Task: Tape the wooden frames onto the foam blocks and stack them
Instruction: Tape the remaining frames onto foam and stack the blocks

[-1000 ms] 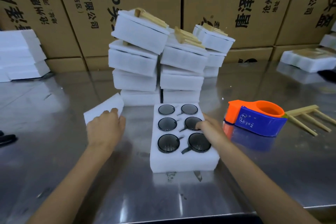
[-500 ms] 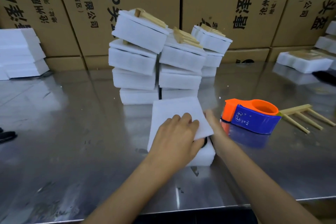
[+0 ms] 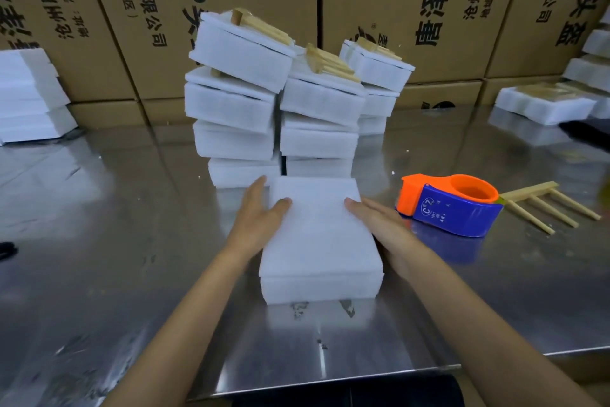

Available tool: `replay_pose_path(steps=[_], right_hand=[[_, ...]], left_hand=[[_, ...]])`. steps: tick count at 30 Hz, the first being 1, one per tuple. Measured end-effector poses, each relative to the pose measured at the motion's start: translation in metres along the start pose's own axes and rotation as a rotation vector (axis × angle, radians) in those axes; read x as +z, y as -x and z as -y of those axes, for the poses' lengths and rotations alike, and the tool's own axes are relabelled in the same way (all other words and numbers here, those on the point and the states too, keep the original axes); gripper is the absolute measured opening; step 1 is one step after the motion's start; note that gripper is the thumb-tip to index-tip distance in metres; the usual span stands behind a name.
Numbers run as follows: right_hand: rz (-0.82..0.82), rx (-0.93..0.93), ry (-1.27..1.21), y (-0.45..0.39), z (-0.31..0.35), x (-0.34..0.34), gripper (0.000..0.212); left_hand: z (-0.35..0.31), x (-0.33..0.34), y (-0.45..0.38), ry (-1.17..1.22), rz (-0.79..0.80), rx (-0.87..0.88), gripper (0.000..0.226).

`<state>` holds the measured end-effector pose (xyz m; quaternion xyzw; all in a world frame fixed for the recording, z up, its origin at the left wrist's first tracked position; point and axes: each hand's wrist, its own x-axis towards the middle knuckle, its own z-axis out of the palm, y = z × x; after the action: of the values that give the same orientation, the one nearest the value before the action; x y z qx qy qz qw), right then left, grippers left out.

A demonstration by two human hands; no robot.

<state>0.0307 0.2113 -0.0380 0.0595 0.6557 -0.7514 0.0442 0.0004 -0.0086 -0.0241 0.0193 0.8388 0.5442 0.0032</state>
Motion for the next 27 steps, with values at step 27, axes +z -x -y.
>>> replay_pose_path(steps=[27], right_hand=[[-1.087,-0.286,1.235,-0.016,0.014,-0.087,0.062]], left_hand=[[0.001,0.02,0.032,0.648,0.113,-0.182,0.031]])
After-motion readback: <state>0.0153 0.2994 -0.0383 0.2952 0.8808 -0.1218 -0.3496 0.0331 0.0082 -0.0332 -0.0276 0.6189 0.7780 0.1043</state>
